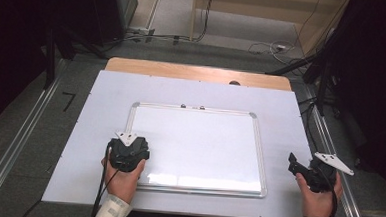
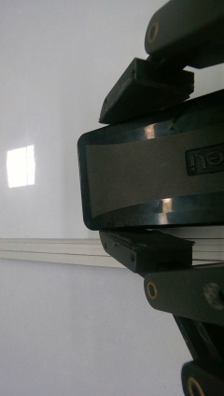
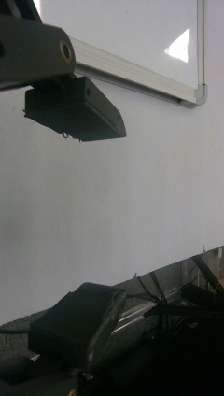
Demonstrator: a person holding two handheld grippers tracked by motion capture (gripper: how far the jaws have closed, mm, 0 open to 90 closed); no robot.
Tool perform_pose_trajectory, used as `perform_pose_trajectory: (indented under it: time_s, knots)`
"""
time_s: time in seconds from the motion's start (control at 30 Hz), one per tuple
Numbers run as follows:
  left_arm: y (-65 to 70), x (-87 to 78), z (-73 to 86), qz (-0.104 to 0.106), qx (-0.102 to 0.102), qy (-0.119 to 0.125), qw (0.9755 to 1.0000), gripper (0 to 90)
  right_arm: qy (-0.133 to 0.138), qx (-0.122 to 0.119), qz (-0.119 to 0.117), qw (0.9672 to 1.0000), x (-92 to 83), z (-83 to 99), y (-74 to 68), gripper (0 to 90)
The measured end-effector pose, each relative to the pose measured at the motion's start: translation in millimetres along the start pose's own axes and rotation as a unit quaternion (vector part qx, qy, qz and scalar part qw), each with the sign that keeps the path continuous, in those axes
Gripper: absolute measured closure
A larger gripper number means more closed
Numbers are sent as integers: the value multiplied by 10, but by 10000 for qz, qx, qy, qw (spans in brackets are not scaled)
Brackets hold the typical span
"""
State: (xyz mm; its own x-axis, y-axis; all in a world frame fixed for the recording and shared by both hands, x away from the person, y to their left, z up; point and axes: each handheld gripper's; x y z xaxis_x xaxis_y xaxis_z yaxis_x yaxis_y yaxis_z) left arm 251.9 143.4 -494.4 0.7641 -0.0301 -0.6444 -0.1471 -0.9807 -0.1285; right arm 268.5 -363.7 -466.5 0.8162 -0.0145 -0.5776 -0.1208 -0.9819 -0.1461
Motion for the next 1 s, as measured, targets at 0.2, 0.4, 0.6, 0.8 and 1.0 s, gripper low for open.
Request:
perform_pose_trajectory:
  time_s: [0.2, 0.4, 0.6, 0.8, 1.0]
  knots:
    - [-11, -20, -14, 84, 66, 60, 9999, 322, 7, 1, 2, 10000, -2, 0, 8, 184]
    - [-39, -101, -52, 143, 112, 228, 9996, 294, 9, 0, 1, 10000, -4, 1, 7, 184]
    - [-69, -138, -70, 254, 100, 325, 9991, 264, -2, 0, -20, 10000, -5, 0, 12, 183]
    - [-187, -202, -90, 309, -28, 514, 9982, 246, -22, 4, -36, 10000, -4, 2, 14, 183]
    - [-369, -240, -74, 236, -239, 561, 9979, 246, -30, 6, -47, 10000, -7, 1, 17, 181]
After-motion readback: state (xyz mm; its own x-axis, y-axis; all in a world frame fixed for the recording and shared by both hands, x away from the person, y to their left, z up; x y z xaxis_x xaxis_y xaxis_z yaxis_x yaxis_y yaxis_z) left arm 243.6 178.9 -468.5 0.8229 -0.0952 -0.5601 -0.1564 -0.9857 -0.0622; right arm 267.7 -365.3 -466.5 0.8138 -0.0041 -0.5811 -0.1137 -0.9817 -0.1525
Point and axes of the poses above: each handheld gripper's, and its own axes: x roughly forward along the jaws, z roughly out of its underside, y roughly to its right, and after that the axes turned 12 degrees about x, right-handed
